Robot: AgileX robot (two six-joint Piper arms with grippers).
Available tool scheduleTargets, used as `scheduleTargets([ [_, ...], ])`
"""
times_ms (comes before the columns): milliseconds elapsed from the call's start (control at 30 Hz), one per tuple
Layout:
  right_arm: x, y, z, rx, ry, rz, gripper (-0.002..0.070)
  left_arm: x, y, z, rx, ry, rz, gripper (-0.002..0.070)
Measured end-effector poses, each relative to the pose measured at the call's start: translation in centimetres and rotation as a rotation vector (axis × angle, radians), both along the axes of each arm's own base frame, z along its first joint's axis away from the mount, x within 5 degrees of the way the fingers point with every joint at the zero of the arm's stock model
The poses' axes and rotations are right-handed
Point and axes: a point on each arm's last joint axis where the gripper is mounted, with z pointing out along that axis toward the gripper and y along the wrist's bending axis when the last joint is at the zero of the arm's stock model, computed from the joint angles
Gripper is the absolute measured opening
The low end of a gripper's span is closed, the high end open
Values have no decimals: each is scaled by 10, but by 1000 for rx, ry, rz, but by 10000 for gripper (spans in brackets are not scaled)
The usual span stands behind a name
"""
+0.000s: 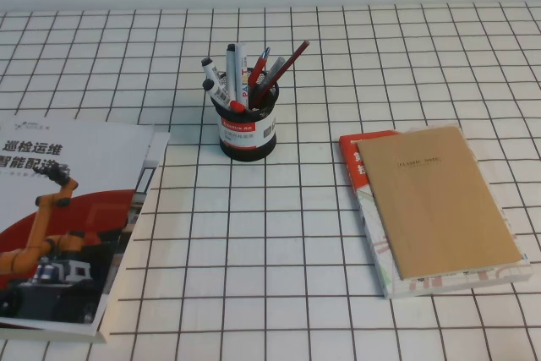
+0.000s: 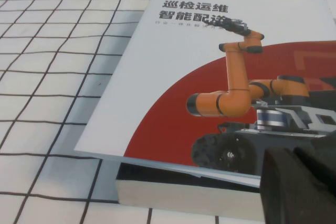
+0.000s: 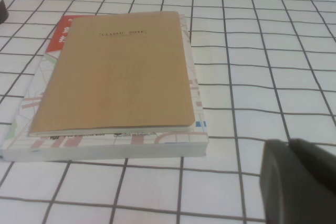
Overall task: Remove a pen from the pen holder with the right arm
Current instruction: 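Take a marker out of the pen holder and lay it on the table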
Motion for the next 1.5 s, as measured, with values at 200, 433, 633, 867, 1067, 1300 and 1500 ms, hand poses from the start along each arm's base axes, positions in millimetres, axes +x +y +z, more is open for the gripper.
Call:
scheduleTargets([
  [200,0,0,0,0,0,0,-16,0,0,0,0,0,0,-3],
  [433,0,0,0,3,-4,0,-16,0,0,0,0,0,0,-3],
  [633,1,2,5,71,-53,1,-16,0,0,0,0,0,0,-3],
  [867,1,4,8,167,-67,1,-16,0,0,0,0,0,0,-3],
  [1067,2,6,17,435,-125,-15,-16,0,0,0,0,0,0,-3],
  [1300,3,6,23,667,-146,-39,-16,0,0,0,0,0,0,-3],
  [1500,3,4,26,742,-176,-59,-16,0,0,0,0,0,0,-3],
])
